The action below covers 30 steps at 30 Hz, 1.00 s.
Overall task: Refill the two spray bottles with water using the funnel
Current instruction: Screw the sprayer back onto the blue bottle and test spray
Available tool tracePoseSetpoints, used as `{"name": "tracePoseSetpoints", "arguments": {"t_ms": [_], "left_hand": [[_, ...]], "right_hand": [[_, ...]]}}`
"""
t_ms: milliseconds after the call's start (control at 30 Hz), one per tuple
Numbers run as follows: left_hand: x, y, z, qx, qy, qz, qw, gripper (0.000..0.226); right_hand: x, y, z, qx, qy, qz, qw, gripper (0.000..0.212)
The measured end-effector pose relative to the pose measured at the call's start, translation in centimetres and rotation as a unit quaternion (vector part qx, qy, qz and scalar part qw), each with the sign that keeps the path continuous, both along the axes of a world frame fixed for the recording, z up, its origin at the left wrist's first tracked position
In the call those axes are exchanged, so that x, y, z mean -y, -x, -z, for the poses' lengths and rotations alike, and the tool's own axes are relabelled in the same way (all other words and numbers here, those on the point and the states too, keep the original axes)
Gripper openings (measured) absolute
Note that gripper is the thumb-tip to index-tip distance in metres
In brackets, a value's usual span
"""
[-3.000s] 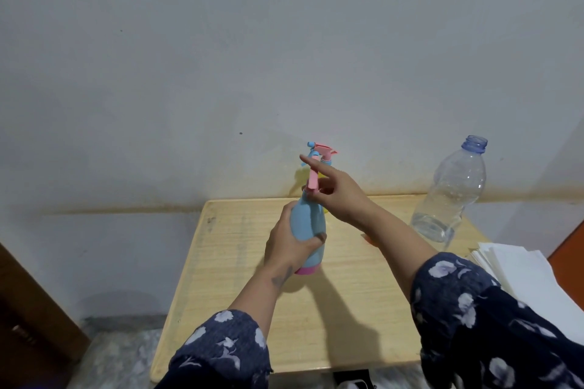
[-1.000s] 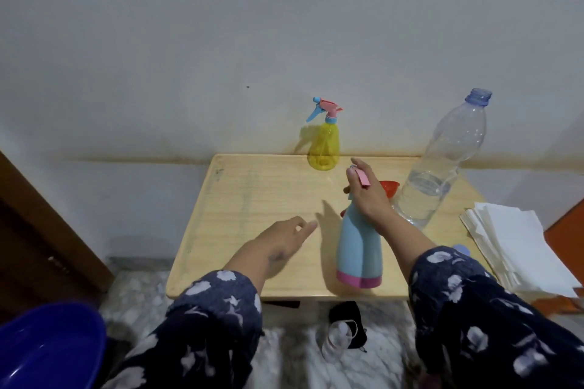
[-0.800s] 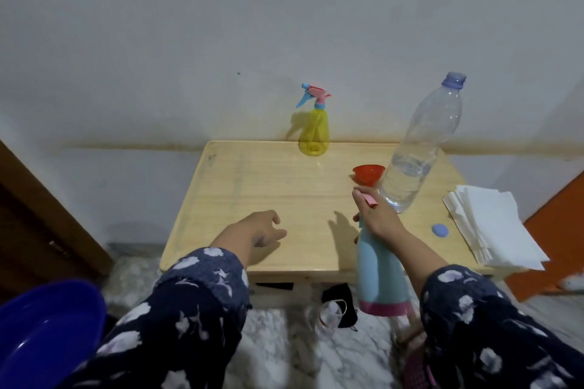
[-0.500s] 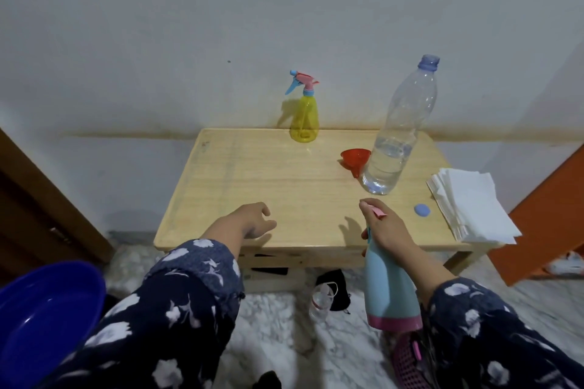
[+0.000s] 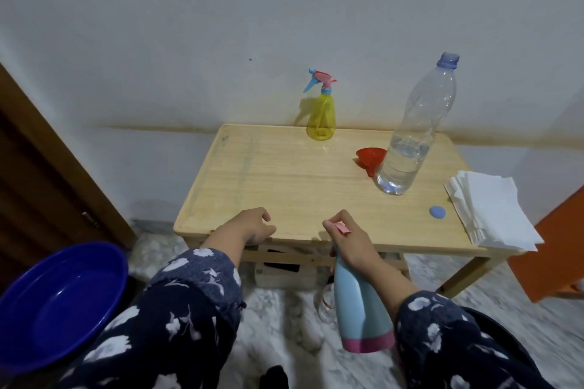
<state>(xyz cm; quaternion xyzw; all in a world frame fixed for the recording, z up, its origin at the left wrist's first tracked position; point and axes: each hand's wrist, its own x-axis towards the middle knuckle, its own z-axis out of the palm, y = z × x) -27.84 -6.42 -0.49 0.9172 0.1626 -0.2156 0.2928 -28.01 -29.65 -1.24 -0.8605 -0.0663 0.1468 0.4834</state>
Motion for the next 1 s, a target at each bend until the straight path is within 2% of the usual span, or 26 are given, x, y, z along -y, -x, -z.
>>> {"name": "tracePoseSetpoints", "arguments": {"t_ms": [167,267,533,633,700,833,1000], "left_hand": [[-1.3,0.9,-0.1,0.010,-0.004,-0.023,1.000,0.039],[-2.0,1.2,0.0,0.012,-0.011,-0.027,1.000,0.040],[-2.0,0.9,-0.6,0.014,-0.022,-0.029,0.999,0.040],[-0.8,0.6,-1.1,0.010,0.014,-0.018,1.000,0.043],[0.5,0.3,-1.6,0.006,0.044,-0.003,0.999,0.046],[2.9,-0.8,-2.9,0.008,0.109,0.008,0.994,0.057],[4.4,-3.1,-4.6,0.018,0.225,0.021,0.974,0.067]], "right_hand": [[-2.5,-0.1,-1.1,-0.009,-0.036,-0.060,0.998,0.024],[-4.0,-0.2,-1.4,-0.027,-0.094,-0.058,0.994,0.020],[-3.9,-1.4,-2.5,-0.002,-0.116,-0.031,0.993,0.018],[-3.2,-2.5,-3.3,0.026,-0.099,-0.013,0.995,0.021],[-2.9,-3.6,-3.7,0.033,-0.120,0.002,0.992,0.021],[-3.2,-6.4,-5.5,0.103,-0.125,0.027,0.986,0.021],[-5.1,-10.2,-9.1,0.107,-0.206,0.041,0.972,0.024]]}}
